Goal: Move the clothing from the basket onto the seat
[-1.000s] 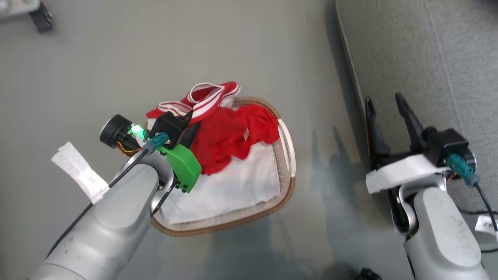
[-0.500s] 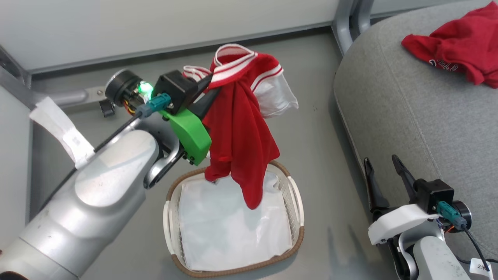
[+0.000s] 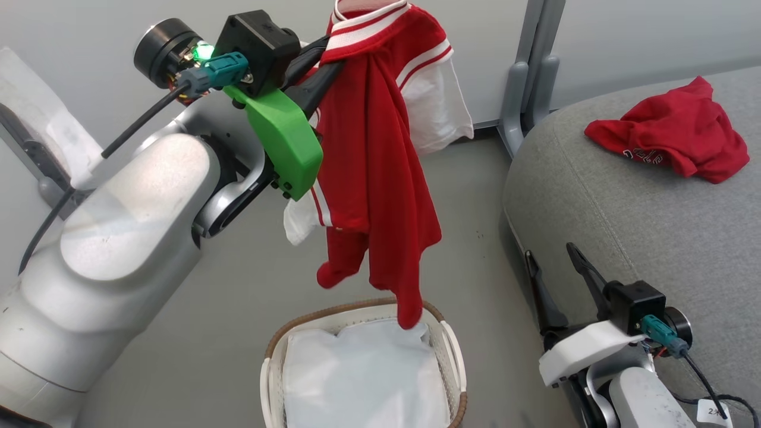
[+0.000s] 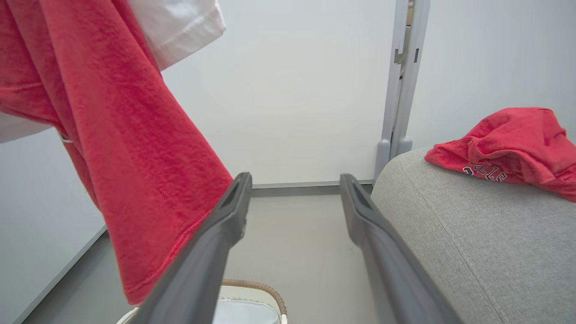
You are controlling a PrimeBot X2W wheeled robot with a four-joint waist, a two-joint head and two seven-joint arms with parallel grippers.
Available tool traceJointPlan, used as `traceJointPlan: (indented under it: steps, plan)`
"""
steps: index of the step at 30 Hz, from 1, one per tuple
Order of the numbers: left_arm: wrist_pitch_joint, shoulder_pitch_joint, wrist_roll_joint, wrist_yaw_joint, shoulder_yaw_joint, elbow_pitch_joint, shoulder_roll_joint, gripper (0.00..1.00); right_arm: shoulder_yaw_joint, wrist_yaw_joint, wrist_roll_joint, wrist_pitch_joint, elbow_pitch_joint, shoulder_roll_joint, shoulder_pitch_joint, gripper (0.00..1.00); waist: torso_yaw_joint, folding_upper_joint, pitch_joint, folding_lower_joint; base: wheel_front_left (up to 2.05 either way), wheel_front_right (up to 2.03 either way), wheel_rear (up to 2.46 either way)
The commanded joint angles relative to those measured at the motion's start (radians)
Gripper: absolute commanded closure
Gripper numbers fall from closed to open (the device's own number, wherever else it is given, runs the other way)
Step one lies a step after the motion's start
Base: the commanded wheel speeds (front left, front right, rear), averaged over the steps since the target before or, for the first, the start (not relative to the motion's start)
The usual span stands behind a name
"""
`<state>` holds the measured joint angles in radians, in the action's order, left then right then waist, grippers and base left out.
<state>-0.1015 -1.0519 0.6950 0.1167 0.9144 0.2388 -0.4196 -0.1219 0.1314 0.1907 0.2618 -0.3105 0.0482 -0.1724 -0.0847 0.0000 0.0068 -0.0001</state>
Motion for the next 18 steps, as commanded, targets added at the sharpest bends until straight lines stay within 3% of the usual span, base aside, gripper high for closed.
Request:
traceJointPlan:
  steps: [1,9,18]
  plan:
    - [-0.001,-0.008,0.01,-0.009,-0.003,-0.004,-0.003,1.0,-0.015,-0.001,0.008,0.005,0.011,0.004,-0.011,0.0,-0.006,0.0,-0.011,0.0001,0.0,0.0,0.0]
    - [-0.008,0.018,0.007,-0.026,0.011,-0.024,-0.002,1.0,-0.17,-0.001,0.034,0.005,0.036,0.004,-0.089,0.0,-0.002,0.0,-0.016,0.0001,0.0,0.0,0.0]
    - [-0.005,0.006,0.012,-0.029,0.02,-0.038,0.016,1.0,-0.345,-0.001,0.049,0.005,-0.036,0.004,-0.286,0.0,0.009,0.0,-0.018,0.0001,0.0,0.0,0.0]
